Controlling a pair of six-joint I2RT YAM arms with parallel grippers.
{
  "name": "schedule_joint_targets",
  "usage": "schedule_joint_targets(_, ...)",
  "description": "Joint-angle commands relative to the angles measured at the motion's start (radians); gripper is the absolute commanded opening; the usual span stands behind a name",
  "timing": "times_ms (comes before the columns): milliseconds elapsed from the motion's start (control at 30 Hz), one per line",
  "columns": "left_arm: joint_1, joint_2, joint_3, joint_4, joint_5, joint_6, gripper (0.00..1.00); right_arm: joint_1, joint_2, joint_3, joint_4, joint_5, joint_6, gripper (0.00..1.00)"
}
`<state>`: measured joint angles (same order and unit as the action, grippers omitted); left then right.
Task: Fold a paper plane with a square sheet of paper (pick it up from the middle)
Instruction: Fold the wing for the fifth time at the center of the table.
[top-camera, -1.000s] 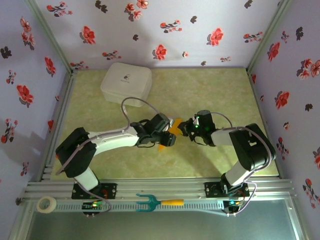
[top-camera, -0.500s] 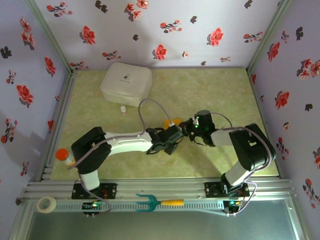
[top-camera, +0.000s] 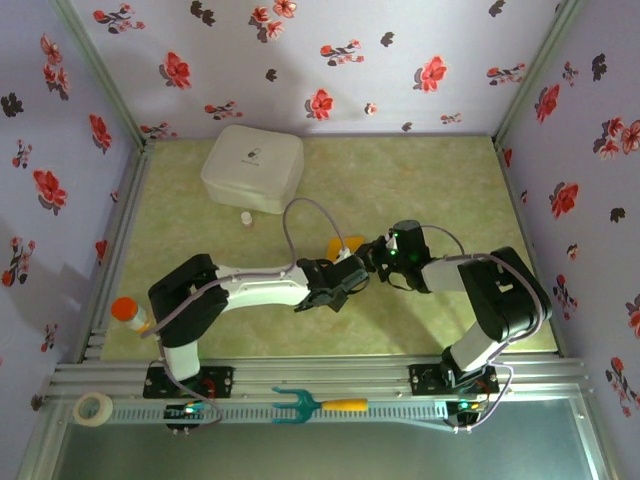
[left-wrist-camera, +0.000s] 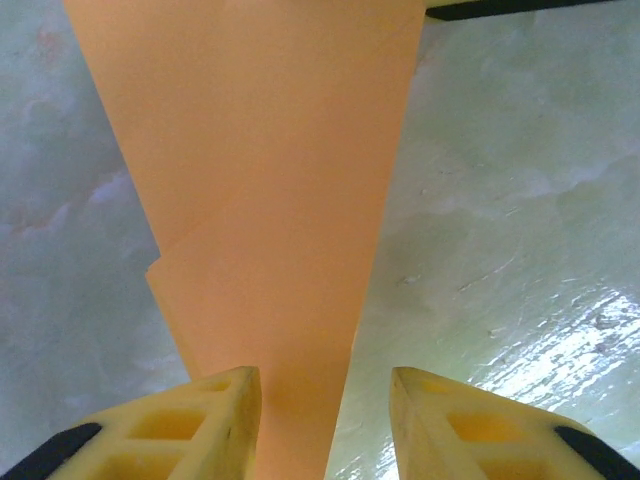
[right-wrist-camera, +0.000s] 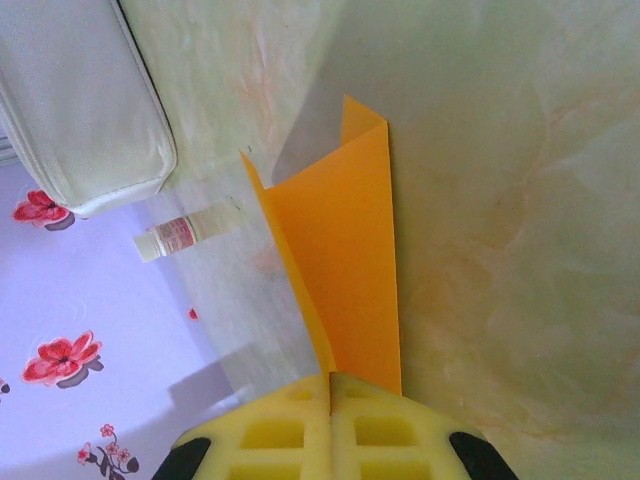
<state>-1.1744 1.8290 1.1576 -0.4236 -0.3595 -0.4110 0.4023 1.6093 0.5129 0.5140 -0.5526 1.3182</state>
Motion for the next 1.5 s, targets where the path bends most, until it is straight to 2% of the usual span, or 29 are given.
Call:
schedule_joint_targets(0,-0.006,0.032,0.030,-0.031,-0.040,0.014,0.38,0.005,-0.010,-0.008,0.027,0.002,0.013,0.01)
schedule_joint_targets(300,-0.007,0.024,0.025,-0.030,-0.045,0.011,0.30,0.005,-0.003,-0.013,0.035,0.002,0.017,0.01)
schedule_joint_targets(600,-0.008,0.024,0.025,-0.028,-0.046,0.005,0.16,0.005,-0.002,-0.014,0.035,-0.001,0.018,0.02)
schedule_joint_targets(867,-0.008,0.016,0.008,-0.014,-0.055,-0.006,0.14,0.004,-0.003,-0.013,0.031,-0.001,0.015,0.02)
schedule_joint_targets(1133,-0.007,0.027,0.016,-0.029,-0.070,-0.008,0.19,0.005,-0.003,-0.009,0.029,-0.007,0.013,0.01)
schedule_joint_targets(1467,-0.008,0.034,0.021,-0.037,-0.071,-0.014,0.15,0.004,-0.002,-0.013,0.036,-0.006,0.016,0.01)
